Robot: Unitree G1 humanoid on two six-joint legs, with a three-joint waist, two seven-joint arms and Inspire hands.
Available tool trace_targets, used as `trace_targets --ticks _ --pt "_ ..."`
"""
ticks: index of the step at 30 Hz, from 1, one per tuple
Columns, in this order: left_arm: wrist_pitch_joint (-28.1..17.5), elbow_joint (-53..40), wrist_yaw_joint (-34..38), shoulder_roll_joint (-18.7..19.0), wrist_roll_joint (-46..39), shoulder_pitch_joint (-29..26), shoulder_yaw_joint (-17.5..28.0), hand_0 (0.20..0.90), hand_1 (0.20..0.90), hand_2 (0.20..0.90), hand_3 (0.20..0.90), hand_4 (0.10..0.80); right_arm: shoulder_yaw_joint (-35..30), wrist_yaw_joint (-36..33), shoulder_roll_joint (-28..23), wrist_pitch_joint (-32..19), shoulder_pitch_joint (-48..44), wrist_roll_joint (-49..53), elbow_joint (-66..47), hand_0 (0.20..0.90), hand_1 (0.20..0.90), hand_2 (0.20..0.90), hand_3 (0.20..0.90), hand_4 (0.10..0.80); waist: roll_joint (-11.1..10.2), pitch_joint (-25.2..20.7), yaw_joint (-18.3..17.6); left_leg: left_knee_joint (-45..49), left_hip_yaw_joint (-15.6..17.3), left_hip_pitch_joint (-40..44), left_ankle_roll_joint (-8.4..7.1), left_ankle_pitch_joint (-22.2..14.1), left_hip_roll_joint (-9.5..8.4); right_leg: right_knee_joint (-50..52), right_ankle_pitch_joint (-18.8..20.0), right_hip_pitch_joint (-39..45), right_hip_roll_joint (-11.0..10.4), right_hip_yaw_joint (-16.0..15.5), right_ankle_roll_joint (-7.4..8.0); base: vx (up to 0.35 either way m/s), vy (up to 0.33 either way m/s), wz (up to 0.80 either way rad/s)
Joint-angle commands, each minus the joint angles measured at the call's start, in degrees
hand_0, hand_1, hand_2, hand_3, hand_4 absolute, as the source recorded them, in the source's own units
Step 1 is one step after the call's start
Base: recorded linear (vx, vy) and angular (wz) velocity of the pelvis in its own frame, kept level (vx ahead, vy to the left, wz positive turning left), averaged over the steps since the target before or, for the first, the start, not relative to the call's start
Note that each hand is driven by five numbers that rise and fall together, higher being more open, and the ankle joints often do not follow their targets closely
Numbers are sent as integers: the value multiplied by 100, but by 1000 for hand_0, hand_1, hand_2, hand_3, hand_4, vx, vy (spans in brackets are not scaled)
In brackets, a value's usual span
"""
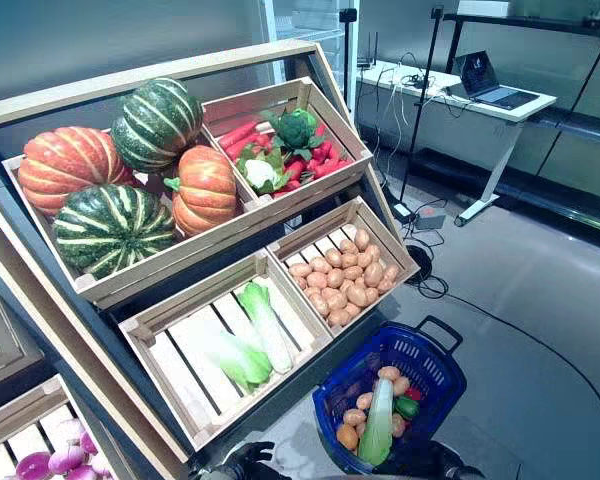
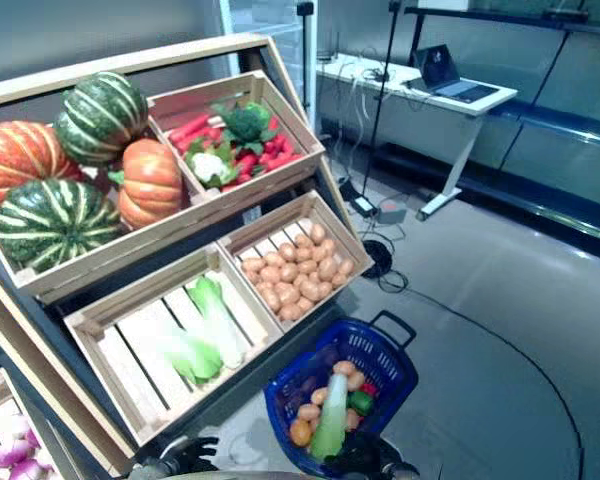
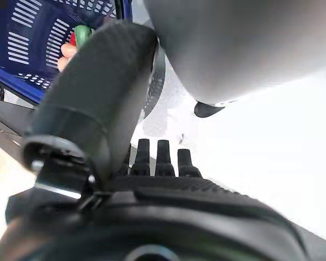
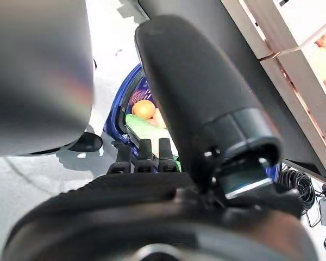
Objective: Put vegetables into the basket
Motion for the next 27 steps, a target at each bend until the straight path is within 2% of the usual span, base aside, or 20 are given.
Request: trace_targets --ticks 1,4,8,12,17,18,19,20,21,23,24,25,27 --pt "-266 438 -98 -133 -22 -374 84 900 900 900 900 800 209 59 150 -344 -303 -230 427 900 900 900 900 800 -122 52 -42 10 -232 -8 -164 -264 72 30 24 236 -408 -79 262 0 0 0" --pt "-331 463 0 -135 -3 -364 61 900 900 900 900 800 215 54 147 -333 -322 -240 449 900 900 900 900 800 -107 70 -47 10 -222 -22 -158 -256 66 30 30 220 -414 -64 264 0 0 0" --pt "-145 503 -114 -126 128 -364 35 900 900 900 900 800 210 68 141 -323 -318 -243 441 900 900 900 900 800 -109 72 -53 10 -228 -18 -152 -262 55 30 25 230 -415 -74 260 0 0 0" --pt "-280 520 -201 -146 4 -387 12 900 900 900 900 800 245 83 163 -277 -329 -228 414 900 900 900 900 800 -117 58 -73 10 -208 5 -155 -266 67 30 23 245 -411 -59 260 28 -7 0" --pt "-882 165 -236 -94 -250 -598 -10 900 900 900 900 800 255 60 140 -173 -360 -191 356 900 900 900 900 800 -110 66 -85 10 -198 9 -171 -274 75 30 22 249 -399 -46 268 15 -5 0" --pt "-952 -118 -221 -35 -258 -665 -36 900 900 900 900 800 257 55 119 -137 -370 -187 325 900 900 900 900 800 -98 76 -79 10 -198 -4 -173 -271 78 30 29 233 -396 -42 273 0 0 0" --pt "-728 -1032 -251 156 -327 -814 -98 900 900 900 900 800 281 59 54 -83 -378 -141 259 900 900 900 900 800 -68 106 -54 10 -215 -36 -180 -254 85 30 39 211 -388 -53 276 0 0 0" --pt "-654 -1152 -253 183 -355 -824 -106 900 900 900 900 800 282 59 49 -80 -378 -134 253 900 900 900 900 800 -66 111 -52 10 -216 -38 -181 -253 86 30 40 209 -388 -55 276 0 0 0" --pt "-301 -2134 -288 448 -519 -926 -148 900 900 900 900 800 276 60 -15 -31 -363 -80 162 900 900 900 900 800 -37 146 -27 10 -236 -71 -179 -240 90 30 52 183 -384 -64 277 -21 -6 5" --pt "-9 -3097 -215 827 -450 -1033 -139 900 900 900 900 800 252 66 -82 23 -300 -68 32 900 900 900 900 800 -14 178 5 10 -248 -122 -170 -211 98 30 74 140 -387 -85 284 -16 -7 2" --pt "66 -3325 -241 945 -417 -1065 -126 900 900 900 900 800 254 62 -91 23 -276 -53 1 900 900 900 900 800 -12 184 13 10 -251 -134 -168 -205 99 30 78 132 -387 -92 283 -24 -33 -3" --pt "6 -3902 -188 1315 -213 -1162 -55 900 900 900 900 800 266 59 -120 21 -193 5 -87 900 900 900 900 800 -15 205 41 10 -265 -177 -162 -188 105 30 91 101 -388 -119 283 -19 -45 -1" --pt "77 -4545 -195 1726 -159 -1290 160 900 900 900 900 800 287 33 -120 -47 -66 94 -179 900 900 900 900 800 -31 233 64 10 -286 -247 -158 -170 103 30 92 64 -386 -153 277 -32 -63 0"
